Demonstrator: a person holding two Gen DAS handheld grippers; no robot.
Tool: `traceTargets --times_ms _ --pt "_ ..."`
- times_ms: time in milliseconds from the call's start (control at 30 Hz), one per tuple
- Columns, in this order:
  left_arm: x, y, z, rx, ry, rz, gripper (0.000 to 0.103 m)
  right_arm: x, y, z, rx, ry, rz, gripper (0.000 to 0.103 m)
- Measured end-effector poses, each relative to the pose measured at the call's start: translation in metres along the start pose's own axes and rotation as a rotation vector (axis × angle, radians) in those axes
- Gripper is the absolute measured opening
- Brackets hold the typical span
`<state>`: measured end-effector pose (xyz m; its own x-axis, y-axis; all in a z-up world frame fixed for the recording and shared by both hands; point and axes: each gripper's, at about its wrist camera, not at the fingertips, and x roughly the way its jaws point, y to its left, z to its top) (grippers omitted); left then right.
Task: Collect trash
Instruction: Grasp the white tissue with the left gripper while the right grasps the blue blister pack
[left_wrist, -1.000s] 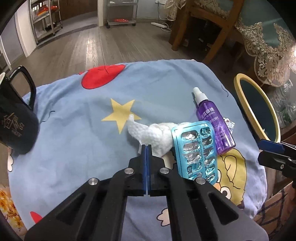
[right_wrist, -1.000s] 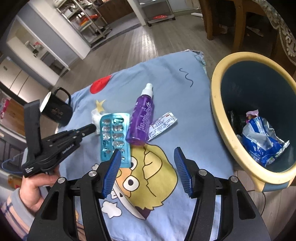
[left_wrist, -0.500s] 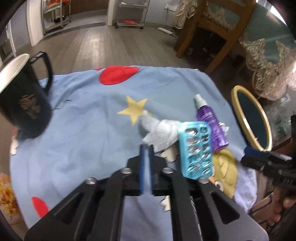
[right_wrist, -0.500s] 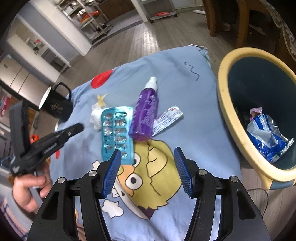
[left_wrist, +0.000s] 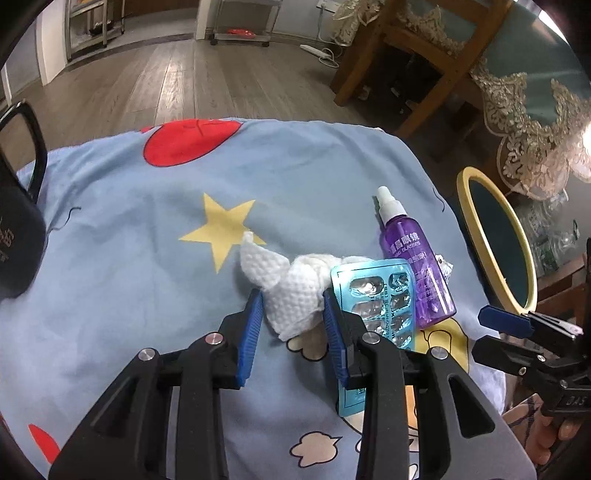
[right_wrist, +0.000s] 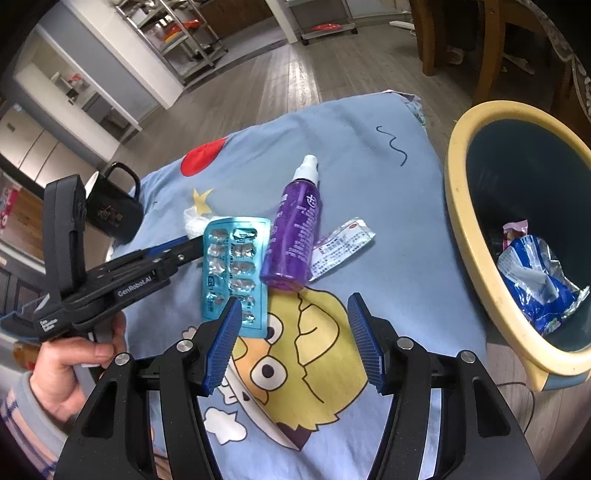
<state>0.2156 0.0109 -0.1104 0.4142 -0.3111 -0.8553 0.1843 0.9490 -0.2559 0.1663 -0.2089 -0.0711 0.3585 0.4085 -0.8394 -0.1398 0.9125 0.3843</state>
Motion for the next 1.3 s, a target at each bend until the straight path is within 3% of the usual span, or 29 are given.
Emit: traceTargets --times_ms 200,267,733,900,1033,1300 --pt "0.001 -0.013 -0.005 0.086 0.005 0.073 0.015 0.002 0.0 0.001 0.005 0.0 0.0 0.061" --pt "-0.002 -0.015 -0.006 0.101 -0.005 0.097 0.003 0.002 -0.001 0.002 0.007 -0.003 -0.001 0.061" --pt "-0.04 0.026 -0.022 -0.042 -0.019 0.161 0.003 0.005 0.022 -0.002 -0.044 0.002 0.022 0.061" --pt "-0.053 0.04 -0.032 -0.1 -0.002 0.154 0.003 0.009 0.054 -0.005 -0.15 0.007 0.043 0.063" --pt "-0.063 0.053 -0.044 -0.179 0.02 0.069 0.003 0.017 0.08 -0.009 -0.271 0.032 0.064 0.068" --pt "-0.062 0.061 -0.054 -0.205 0.027 0.062 0.003 0.059 0.127 -0.018 -0.524 0.12 0.02 0.073"
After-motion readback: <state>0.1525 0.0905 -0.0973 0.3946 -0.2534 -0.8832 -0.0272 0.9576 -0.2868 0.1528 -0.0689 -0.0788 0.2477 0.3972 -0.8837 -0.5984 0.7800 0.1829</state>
